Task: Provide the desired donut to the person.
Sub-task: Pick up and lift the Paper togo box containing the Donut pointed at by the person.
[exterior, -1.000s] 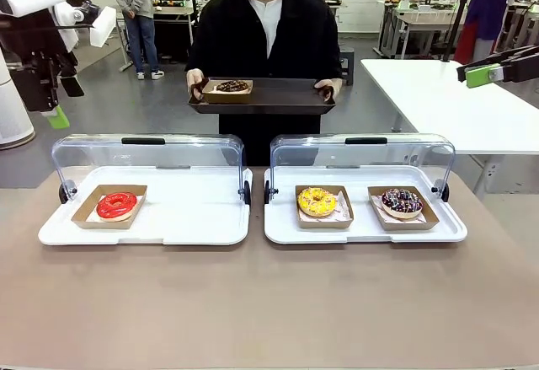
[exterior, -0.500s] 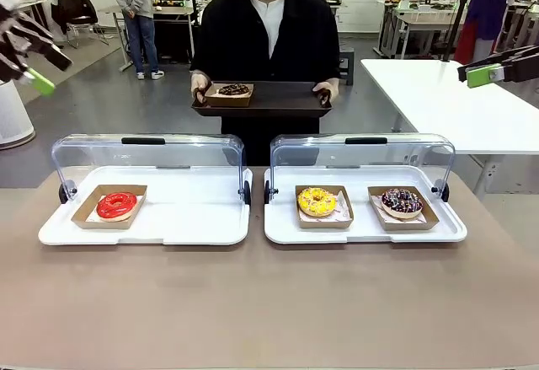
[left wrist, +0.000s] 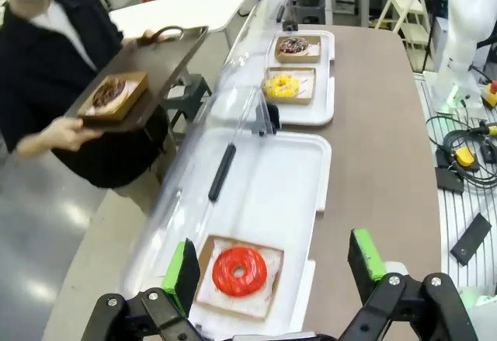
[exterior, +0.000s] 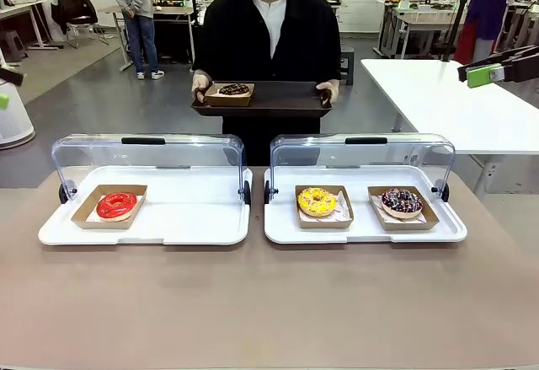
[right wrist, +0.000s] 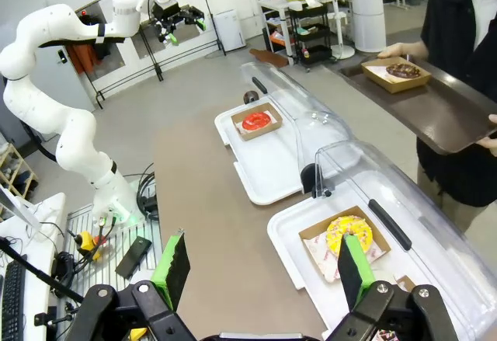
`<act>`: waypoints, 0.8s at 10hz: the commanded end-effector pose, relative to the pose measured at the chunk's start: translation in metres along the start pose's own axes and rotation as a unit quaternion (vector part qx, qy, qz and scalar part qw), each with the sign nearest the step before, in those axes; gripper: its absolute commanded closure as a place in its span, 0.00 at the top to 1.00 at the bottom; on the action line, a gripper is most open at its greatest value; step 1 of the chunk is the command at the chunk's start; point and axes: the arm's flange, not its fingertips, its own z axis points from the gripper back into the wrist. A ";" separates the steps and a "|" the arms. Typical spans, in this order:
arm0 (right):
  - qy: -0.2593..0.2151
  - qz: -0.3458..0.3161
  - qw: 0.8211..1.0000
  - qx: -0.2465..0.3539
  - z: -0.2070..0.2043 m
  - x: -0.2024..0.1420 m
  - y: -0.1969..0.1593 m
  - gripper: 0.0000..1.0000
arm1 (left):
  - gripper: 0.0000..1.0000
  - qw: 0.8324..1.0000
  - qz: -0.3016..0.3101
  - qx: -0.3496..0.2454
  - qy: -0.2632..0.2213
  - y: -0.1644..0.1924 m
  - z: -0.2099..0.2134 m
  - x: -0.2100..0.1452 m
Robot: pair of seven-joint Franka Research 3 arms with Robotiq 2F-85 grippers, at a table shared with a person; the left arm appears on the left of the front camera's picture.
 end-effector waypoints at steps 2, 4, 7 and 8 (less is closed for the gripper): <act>-0.015 0.005 1.000 0.007 -0.003 0.001 -0.001 1.00 | 1.00 1.000 0.012 -0.007 -0.013 -0.001 0.013 -0.027; -0.015 0.005 1.000 0.007 -0.003 0.001 -0.001 1.00 | 1.00 0.999 0.010 -0.023 -0.020 0.003 0.018 -0.032; -0.015 0.005 1.000 0.007 -0.003 0.001 -0.001 1.00 | 1.00 0.999 0.027 -0.025 -0.009 -0.003 0.015 -0.035; -0.015 0.005 1.000 0.007 -0.003 0.001 -0.001 1.00 | 1.00 0.999 0.027 -0.025 -0.009 -0.003 0.015 -0.035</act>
